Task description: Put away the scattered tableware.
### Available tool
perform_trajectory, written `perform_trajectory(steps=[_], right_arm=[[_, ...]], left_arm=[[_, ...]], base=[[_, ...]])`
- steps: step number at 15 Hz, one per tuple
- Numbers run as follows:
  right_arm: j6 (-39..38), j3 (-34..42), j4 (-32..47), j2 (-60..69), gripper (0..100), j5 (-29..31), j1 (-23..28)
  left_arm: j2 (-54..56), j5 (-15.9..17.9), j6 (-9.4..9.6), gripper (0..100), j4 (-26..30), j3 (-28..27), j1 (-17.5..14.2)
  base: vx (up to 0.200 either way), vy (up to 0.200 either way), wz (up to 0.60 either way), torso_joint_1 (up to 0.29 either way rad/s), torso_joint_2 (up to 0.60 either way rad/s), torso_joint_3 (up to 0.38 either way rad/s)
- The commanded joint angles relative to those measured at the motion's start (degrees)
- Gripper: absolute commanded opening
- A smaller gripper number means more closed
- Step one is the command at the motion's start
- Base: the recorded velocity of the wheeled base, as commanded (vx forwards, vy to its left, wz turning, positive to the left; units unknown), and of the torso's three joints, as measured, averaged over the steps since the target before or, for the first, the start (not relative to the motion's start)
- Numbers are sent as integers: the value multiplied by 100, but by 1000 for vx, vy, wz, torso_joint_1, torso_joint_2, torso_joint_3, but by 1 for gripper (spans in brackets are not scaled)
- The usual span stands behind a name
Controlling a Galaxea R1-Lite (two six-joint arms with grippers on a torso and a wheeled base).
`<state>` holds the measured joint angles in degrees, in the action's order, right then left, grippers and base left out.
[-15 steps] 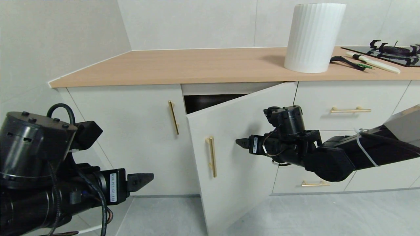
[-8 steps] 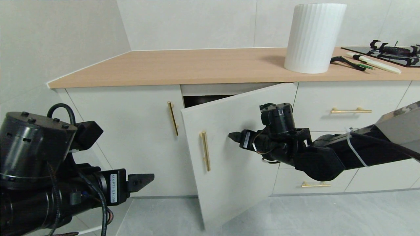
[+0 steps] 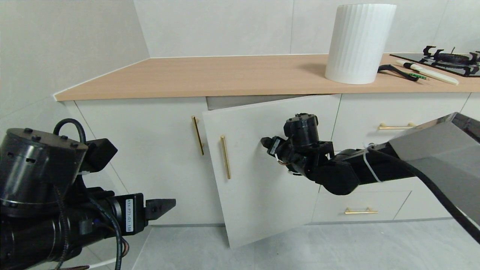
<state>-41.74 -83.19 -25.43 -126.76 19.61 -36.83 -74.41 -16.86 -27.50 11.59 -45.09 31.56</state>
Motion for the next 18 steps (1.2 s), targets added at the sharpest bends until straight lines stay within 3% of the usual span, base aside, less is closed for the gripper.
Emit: perform_trajectory(steps=[1, 18], right_arm=[[-45, -233, 3, -209, 100, 95, 114], [-124, -1367, 47, -974, 100, 1062, 466]], left_arm=[[-12, -2, -1, 100, 1, 1, -1], [-47, 7, -10, 100, 1, 9, -1]], base=[[0, 0, 0, 0, 0, 0], [0, 0, 0, 0, 0, 0]])
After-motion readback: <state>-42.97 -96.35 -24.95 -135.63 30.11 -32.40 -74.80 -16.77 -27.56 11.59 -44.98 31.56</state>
